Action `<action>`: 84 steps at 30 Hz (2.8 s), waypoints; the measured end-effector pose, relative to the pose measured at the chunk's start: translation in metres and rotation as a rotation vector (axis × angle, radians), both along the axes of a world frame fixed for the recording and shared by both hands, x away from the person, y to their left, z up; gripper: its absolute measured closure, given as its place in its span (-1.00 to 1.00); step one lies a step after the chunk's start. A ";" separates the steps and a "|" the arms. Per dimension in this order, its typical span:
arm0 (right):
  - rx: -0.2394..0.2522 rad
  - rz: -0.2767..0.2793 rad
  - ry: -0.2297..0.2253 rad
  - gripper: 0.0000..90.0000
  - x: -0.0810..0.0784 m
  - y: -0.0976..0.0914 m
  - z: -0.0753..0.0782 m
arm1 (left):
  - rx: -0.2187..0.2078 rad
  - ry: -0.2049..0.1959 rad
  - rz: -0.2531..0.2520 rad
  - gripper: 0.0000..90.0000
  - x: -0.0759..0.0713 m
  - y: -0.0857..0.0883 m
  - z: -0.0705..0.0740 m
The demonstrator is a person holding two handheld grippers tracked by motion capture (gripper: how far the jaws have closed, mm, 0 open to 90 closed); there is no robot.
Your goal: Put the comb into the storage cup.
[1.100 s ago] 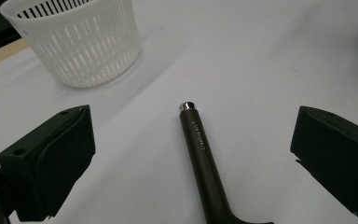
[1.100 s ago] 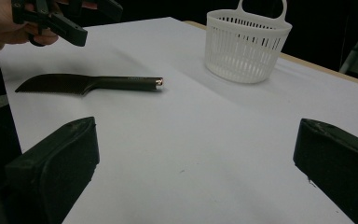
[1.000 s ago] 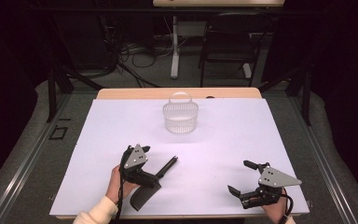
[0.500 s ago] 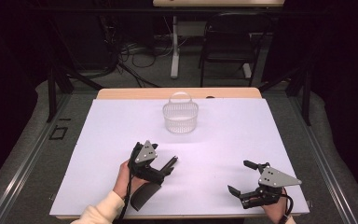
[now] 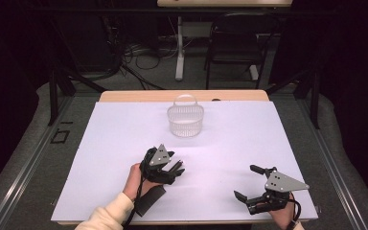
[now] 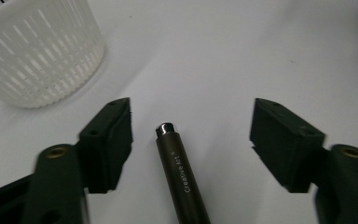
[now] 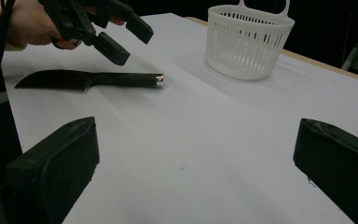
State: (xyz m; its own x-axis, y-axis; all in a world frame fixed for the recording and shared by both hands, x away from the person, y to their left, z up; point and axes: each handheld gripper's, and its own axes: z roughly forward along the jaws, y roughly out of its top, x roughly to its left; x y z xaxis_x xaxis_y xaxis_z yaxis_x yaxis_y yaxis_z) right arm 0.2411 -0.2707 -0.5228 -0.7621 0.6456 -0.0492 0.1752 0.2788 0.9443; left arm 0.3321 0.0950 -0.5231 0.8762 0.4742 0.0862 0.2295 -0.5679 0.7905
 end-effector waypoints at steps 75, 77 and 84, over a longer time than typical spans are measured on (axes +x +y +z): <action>-0.008 0.003 -0.001 -1.00 0.001 0.000 0.000 | 0.174 0.126 0.075 1.00 0.041 -0.016 -0.020; -0.010 0.003 0.001 -1.00 0.001 0.000 0.000 | 0.176 0.126 0.078 1.00 0.041 -0.016 -0.020; -0.009 0.004 -0.001 -1.00 0.001 0.000 0.000 | 0.179 0.127 0.089 1.00 0.043 -0.012 -0.020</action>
State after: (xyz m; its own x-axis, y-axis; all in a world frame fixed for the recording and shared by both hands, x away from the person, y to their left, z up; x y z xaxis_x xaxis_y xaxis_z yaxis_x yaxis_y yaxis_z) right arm 0.2416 -0.2705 -0.5228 -0.7643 0.6424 -0.0557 0.1732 0.2877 0.9419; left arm 0.3747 0.0831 -0.5428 0.8408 0.5371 0.0678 0.3761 -0.6696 0.6404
